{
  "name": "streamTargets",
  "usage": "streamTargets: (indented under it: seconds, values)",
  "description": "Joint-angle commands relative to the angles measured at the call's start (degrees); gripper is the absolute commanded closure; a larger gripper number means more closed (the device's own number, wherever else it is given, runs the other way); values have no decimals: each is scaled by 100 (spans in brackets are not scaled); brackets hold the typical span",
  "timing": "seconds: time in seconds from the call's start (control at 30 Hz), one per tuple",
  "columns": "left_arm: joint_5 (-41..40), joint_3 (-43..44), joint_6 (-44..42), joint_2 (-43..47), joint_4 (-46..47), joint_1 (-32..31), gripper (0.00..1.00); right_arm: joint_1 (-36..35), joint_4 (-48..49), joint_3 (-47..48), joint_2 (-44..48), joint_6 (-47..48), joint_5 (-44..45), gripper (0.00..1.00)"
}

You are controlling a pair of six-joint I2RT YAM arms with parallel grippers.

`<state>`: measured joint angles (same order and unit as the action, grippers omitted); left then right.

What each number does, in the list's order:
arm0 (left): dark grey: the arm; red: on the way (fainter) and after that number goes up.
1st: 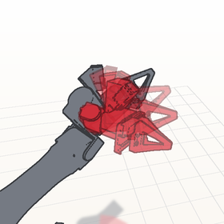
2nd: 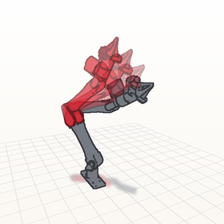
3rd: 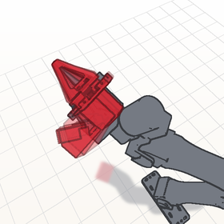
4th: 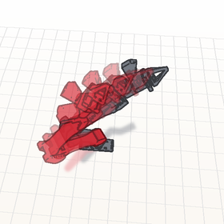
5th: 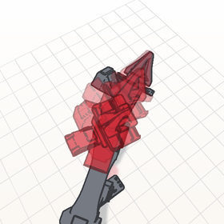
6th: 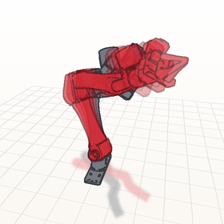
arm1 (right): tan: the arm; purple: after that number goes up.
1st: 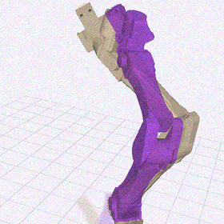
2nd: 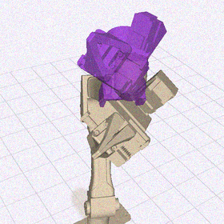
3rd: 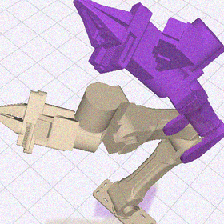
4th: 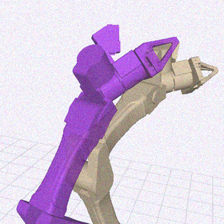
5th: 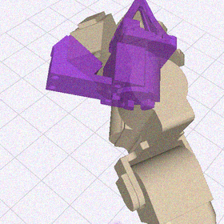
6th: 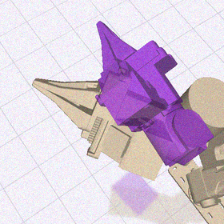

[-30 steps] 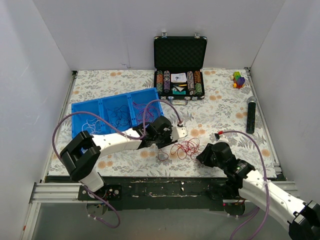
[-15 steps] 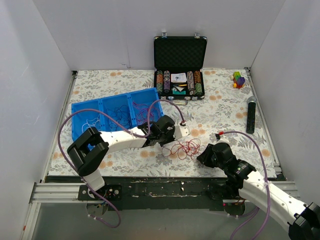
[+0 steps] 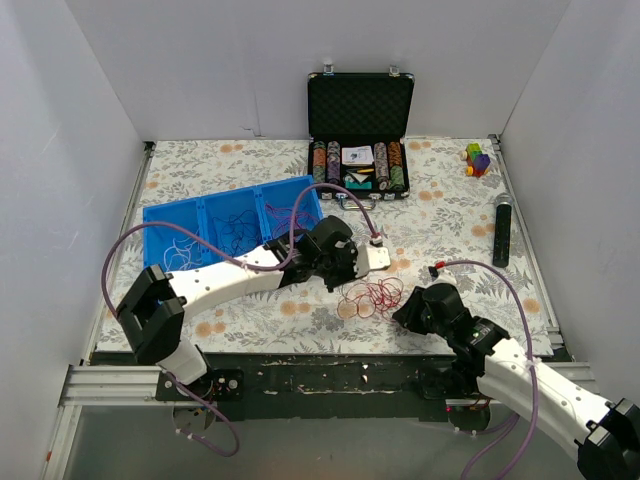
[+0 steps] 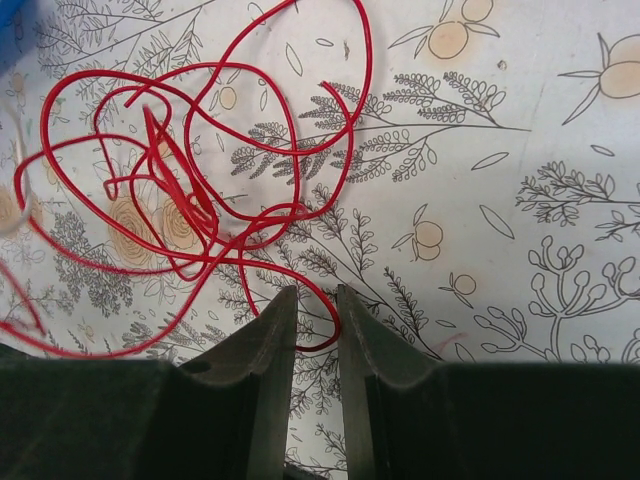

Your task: Untangle the cables

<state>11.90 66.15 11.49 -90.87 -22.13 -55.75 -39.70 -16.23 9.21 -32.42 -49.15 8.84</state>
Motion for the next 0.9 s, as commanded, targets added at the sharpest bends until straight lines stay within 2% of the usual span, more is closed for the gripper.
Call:
streamTargets:
  seconds: [0.0,0.1,0.33,0.4,0.5,0.6,0.73,0.87]
  values:
    - [945,-137,-67,500,-854,-235,100,24,-118,405,-246,230,179,70]
    - [989,-392,-15,605,-907,-270,97,15,-214,599,-317,309,223,69]
    - [525,-866,-24,755,-811,-270,60,24,-267,582,-238,370,250,69]
    - [323,-920,81,729,-662,-270,52,15,-267,564,-273,371,250,69]
    - [76,-780,493,624,-424,-156,48,15,-249,520,-299,371,250,69]
    - [-47,-473,881,562,-222,230,47,15,-249,459,-273,379,250,69]
    - [417,107,1522,273,-545,836,46,15,-170,388,-256,371,206,69]
    - [1032,179,1822,26,-740,890,46,15,-109,371,-326,379,206,69]
